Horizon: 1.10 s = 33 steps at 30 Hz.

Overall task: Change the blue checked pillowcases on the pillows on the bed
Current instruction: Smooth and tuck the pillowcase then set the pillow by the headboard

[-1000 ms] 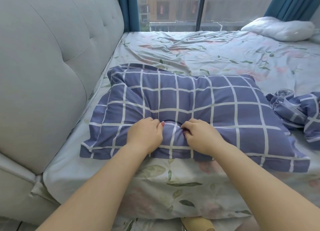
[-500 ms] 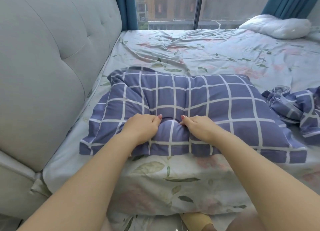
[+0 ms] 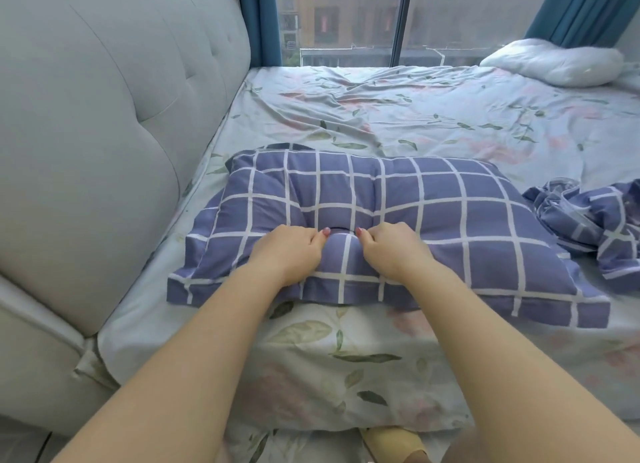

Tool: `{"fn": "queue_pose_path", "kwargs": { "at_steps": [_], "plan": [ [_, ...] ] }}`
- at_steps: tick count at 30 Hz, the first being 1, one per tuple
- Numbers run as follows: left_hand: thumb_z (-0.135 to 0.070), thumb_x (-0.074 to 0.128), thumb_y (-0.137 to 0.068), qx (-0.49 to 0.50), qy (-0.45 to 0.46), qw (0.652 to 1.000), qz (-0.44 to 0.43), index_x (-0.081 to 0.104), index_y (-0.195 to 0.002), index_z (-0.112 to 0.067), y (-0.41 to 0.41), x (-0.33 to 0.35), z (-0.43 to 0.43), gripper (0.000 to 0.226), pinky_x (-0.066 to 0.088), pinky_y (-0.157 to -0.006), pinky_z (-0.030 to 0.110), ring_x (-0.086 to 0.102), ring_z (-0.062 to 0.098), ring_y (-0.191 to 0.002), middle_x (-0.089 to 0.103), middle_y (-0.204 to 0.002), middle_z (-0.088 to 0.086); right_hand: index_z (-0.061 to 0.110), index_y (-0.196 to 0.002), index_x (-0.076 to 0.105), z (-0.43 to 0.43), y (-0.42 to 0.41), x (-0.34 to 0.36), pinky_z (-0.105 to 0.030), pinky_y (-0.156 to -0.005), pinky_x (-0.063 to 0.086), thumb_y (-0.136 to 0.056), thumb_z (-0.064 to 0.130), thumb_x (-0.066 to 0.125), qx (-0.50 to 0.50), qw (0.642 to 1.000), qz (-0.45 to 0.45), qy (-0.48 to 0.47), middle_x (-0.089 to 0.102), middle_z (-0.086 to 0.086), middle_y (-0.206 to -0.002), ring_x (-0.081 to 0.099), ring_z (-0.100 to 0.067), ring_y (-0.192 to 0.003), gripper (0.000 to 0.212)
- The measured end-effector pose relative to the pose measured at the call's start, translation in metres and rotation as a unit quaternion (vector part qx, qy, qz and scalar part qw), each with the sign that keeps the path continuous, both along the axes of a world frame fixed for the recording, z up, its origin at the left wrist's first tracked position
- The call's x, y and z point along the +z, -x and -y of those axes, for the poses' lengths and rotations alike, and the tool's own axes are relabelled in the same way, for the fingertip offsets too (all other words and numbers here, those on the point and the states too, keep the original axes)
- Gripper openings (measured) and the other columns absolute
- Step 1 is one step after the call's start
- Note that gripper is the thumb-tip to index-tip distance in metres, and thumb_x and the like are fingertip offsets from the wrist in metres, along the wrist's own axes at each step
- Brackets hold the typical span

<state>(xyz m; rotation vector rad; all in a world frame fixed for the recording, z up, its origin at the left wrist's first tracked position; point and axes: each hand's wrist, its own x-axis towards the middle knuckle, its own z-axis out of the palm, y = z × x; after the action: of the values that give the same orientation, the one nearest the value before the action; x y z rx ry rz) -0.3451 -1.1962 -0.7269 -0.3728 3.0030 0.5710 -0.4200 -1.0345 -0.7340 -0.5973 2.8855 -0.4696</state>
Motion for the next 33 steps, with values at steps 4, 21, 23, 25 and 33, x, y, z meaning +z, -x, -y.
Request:
{"fn": "queue_pose_path", "kwargs": {
  "at_steps": [4,21,23,25,33],
  "plan": [
    [-0.034,0.045,-0.102,0.005,-0.033,0.992,-0.121,0.069,-0.114,-0.025,-0.021,0.005,0.020,0.028,0.044,-0.097,0.039,0.051,0.019,-0.116,0.060,-0.120,-0.004,0.011,-0.090,0.061,0.005,-0.028,0.014,-0.038,-0.076,0.046,-0.100,0.032,0.041,0.031,0.988,-0.137,0.057,0.059,-0.003,-0.095,0.055,-0.028,-0.094,0.031],
    [-0.036,0.013,-0.101,0.042,0.011,0.999,-0.005,0.044,-0.143,-0.030,-0.007,-0.027,0.089,0.052,0.034,-0.109,0.049,0.040,0.026,-0.135,0.045,-0.149,-0.004,0.019,-0.130,0.052,0.077,-0.019,-0.017,-0.045,-0.111,0.026,-0.104,0.032,0.026,0.133,0.987,-0.088,-0.016,0.053,-0.002,-0.138,0.045,-0.024,-0.127,0.039],
    [-0.026,0.015,-0.103,0.048,0.023,0.998,0.032,0.047,-0.141,-0.023,-0.006,-0.020,0.084,0.050,0.036,-0.106,0.051,0.041,0.030,-0.133,0.045,-0.149,-0.001,0.019,-0.125,0.054,0.076,-0.017,-0.019,-0.044,-0.107,0.028,-0.104,0.032,0.026,0.136,0.986,-0.086,-0.041,0.056,-0.002,-0.135,0.047,-0.025,-0.124,0.038],
    [-0.023,0.015,-0.102,0.041,0.006,0.999,0.031,0.053,-0.133,-0.013,-0.012,-0.017,0.080,0.050,0.040,-0.102,0.049,0.046,0.034,-0.128,0.051,-0.143,0.007,0.018,-0.118,0.057,0.073,-0.019,-0.015,-0.040,-0.097,0.033,-0.102,0.030,0.031,0.150,0.981,-0.094,-0.085,0.059,-0.004,-0.128,0.050,-0.027,-0.118,0.033],
    [-0.032,0.027,-0.104,-0.010,-0.004,0.998,-0.063,0.056,-0.123,-0.026,-0.013,-0.031,0.058,0.035,0.039,-0.098,0.043,0.052,0.024,-0.120,0.060,-0.131,-0.002,0.020,-0.113,0.057,0.071,-0.031,-0.007,-0.037,-0.095,0.033,-0.094,0.027,0.048,0.116,0.959,-0.125,-0.225,0.060,-0.003,-0.117,0.054,-0.025,-0.112,0.022]
  ]
}}
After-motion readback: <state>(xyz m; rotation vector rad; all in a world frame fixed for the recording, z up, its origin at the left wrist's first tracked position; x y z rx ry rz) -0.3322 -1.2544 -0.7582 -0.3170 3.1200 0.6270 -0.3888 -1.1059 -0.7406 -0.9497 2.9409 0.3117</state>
